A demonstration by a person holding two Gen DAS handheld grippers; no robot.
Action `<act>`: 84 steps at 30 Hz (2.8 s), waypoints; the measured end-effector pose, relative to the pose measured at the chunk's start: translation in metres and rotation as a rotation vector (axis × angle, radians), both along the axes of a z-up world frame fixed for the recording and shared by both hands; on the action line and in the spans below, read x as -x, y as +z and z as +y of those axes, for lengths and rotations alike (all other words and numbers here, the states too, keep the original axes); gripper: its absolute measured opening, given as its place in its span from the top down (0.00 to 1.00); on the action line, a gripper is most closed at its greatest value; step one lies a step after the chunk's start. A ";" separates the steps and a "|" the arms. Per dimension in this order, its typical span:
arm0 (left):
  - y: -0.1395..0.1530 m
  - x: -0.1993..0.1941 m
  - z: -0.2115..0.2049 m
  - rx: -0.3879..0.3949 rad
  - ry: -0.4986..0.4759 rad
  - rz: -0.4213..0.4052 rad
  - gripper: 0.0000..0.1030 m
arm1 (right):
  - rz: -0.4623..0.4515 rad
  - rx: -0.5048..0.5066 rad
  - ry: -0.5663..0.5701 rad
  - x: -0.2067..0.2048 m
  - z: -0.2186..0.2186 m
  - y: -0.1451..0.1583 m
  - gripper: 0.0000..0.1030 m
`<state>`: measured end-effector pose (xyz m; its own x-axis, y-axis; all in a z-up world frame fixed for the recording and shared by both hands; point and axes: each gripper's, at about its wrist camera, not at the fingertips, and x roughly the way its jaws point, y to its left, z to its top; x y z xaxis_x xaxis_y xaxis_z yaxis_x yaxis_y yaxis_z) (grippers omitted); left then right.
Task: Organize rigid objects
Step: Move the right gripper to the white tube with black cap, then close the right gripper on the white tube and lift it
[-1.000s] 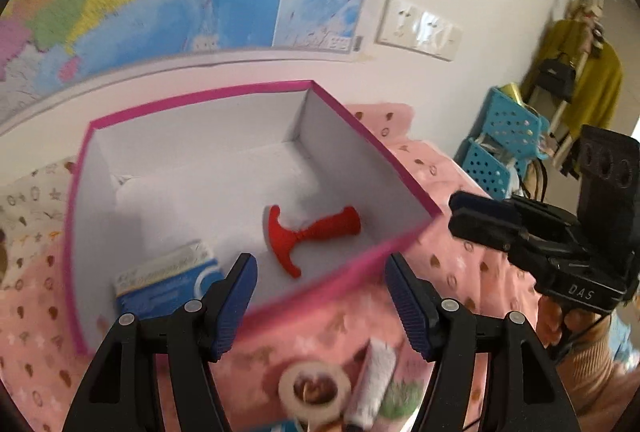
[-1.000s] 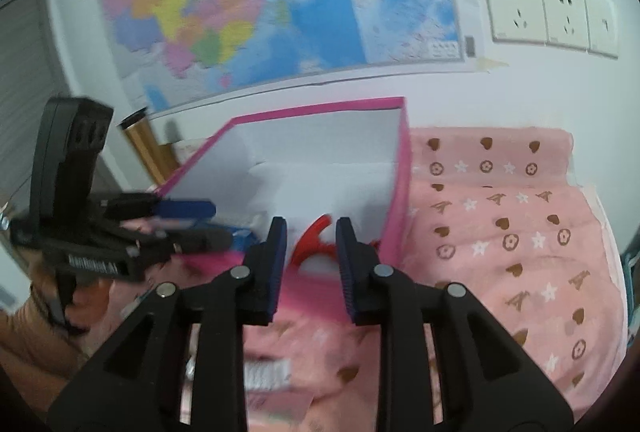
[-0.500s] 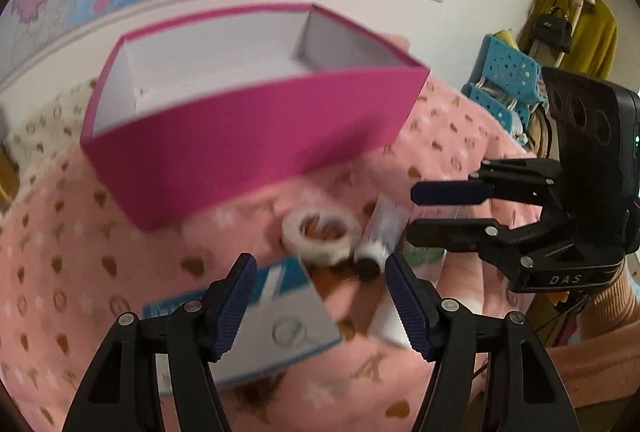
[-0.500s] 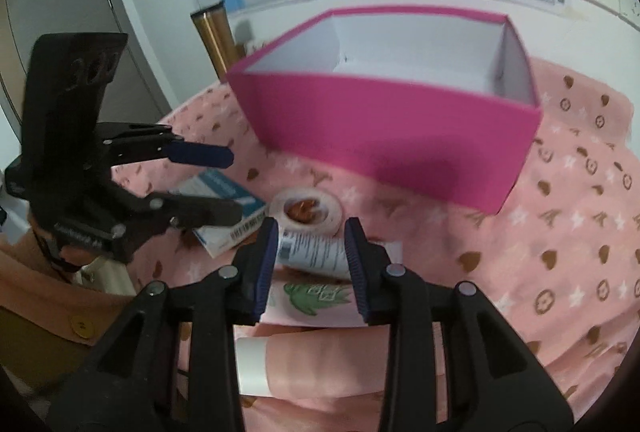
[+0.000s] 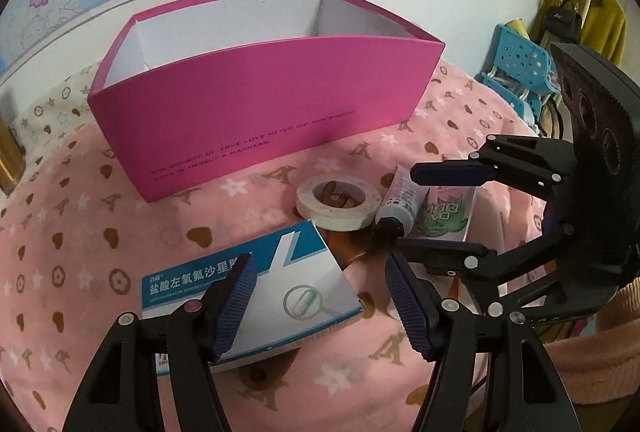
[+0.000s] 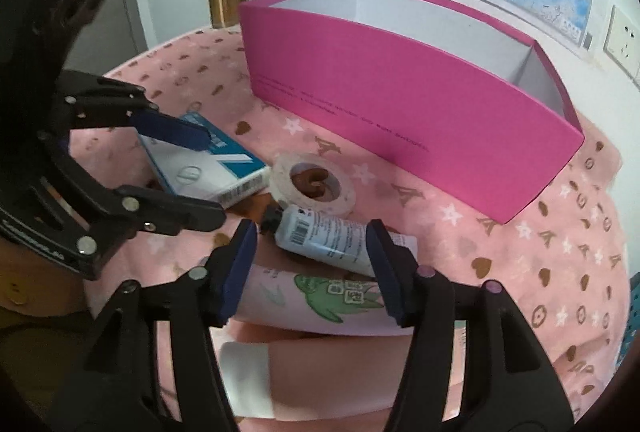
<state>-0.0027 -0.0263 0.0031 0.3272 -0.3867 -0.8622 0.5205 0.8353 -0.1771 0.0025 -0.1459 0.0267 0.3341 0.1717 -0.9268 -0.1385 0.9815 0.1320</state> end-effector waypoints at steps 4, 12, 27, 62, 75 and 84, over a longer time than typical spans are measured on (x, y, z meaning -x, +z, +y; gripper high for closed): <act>-0.001 -0.004 -0.003 0.025 -0.006 0.010 0.34 | -0.008 0.000 -0.018 0.000 -0.007 -0.001 0.45; 0.003 -0.009 -0.016 0.061 -0.019 0.008 0.34 | 0.007 -0.070 -0.136 -0.009 -0.034 -0.003 0.46; 0.001 -0.012 -0.051 0.088 -0.065 0.051 0.60 | 0.055 -0.271 -0.399 0.007 -0.123 -0.001 0.40; -0.014 -0.031 -0.078 0.091 -0.034 0.132 0.64 | 0.115 -0.319 -0.396 0.010 -0.139 -0.025 0.50; -0.017 -0.032 -0.082 0.076 -0.010 0.143 0.64 | 0.104 -0.353 -0.418 0.016 -0.142 -0.027 0.50; -0.017 -0.033 -0.082 0.084 -0.005 0.164 0.64 | 0.101 -0.357 -0.414 0.018 -0.141 -0.028 0.50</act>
<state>0.0306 -0.1081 -0.0136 0.1829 -0.4610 -0.8684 0.4832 0.8114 -0.3290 -0.0157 -0.2872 -0.0012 0.3530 0.3544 -0.8659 0.2799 0.8431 0.4592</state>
